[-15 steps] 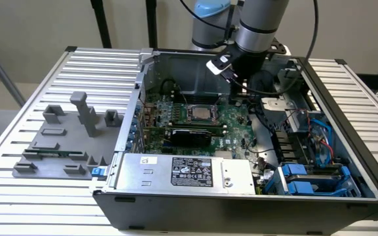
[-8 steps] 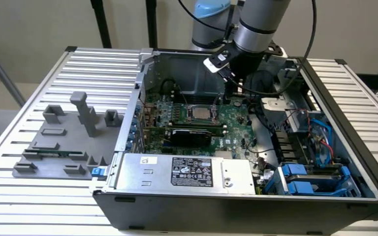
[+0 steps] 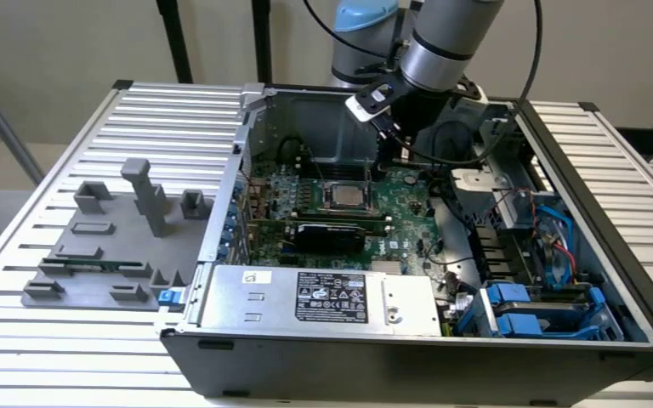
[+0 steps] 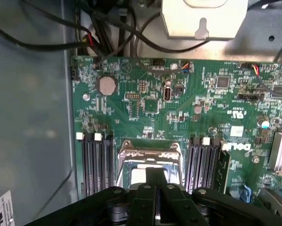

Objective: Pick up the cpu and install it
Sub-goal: 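Close the cpu cover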

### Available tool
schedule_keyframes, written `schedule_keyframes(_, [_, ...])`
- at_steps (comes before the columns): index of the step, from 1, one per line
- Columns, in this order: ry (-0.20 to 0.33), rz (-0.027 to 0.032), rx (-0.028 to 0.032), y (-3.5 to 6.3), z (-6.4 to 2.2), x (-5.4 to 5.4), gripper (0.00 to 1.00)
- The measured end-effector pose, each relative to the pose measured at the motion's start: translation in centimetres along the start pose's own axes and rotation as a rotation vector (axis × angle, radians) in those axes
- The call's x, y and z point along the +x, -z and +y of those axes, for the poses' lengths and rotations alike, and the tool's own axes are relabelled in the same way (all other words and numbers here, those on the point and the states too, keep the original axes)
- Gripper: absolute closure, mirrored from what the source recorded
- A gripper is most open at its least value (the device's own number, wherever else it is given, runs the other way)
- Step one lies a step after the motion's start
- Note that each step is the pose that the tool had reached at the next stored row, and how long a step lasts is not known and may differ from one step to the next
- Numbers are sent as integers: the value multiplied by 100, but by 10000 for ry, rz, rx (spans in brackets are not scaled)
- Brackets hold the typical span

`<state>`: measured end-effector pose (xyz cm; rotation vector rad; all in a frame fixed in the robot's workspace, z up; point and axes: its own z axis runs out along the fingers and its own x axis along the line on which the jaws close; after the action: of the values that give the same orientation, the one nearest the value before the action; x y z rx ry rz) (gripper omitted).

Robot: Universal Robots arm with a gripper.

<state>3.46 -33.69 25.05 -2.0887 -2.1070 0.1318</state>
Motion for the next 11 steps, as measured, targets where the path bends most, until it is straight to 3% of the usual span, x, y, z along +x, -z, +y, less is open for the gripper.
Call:
schedule_keyframes(3, [25, 0, 234, -8, -30, 0, 89])
schedule_keyframes(5, [41, -1, 349, -16, -55, 0, 89])
schedule_keyframes(11, [88, -8, 577, -54, -156, -1, 89])
